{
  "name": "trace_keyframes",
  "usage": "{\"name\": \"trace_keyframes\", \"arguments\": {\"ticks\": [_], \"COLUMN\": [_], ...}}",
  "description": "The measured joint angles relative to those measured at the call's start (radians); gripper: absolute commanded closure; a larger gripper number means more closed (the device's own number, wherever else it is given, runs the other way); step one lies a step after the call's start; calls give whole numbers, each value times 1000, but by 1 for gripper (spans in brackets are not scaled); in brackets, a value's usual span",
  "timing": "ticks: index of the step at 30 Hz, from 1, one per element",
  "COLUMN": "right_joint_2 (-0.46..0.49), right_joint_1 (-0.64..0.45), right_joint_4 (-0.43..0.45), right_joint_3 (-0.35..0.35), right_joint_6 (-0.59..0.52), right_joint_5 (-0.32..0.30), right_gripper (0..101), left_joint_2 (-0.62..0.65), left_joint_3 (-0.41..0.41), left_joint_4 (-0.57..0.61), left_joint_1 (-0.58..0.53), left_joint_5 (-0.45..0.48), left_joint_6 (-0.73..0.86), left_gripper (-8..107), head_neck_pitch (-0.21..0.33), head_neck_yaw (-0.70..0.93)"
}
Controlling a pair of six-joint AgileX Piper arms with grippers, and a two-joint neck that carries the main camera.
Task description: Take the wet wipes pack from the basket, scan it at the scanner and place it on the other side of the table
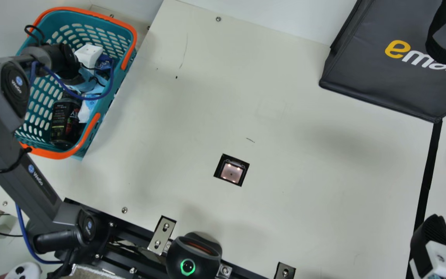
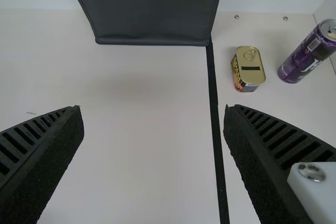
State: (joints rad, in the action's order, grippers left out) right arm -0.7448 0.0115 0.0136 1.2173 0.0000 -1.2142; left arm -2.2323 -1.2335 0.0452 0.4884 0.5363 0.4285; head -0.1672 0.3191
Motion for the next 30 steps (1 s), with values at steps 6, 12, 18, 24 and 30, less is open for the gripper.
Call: {"name": "trace_keyframes", "arguments": {"ticks": [6, 12, 18, 24, 30], "right_joint_2": [0, 0, 0, 0, 0], "right_joint_1": [0, 0, 0, 0, 0], "right_joint_4": [0, 0, 0, 0, 0], "right_joint_3": [0, 0, 0, 0, 0], "right_joint_6": [0, 0, 0, 0, 0], "right_joint_5": [0, 0, 0, 0, 0], "right_gripper": [6, 6, 6, 6, 6], "left_joint_2": [-9, -11, 0, 29, 81], "left_joint_3": [1, 2, 8, 16, 35], "left_joint_4": [0, 4, 14, 28, 58], "left_joint_1": [-8, -10, -6, 0, 9], "left_joint_5": [-4, -6, -8, 6, 13], "left_joint_6": [-25, -34, -41, -38, -20], "left_gripper": [36, 76, 107, 107, 107], "head_neck_pitch": [0, 0, 0, 0, 0], "head_neck_yaw": [-2, 0, -2, 0, 0]}}
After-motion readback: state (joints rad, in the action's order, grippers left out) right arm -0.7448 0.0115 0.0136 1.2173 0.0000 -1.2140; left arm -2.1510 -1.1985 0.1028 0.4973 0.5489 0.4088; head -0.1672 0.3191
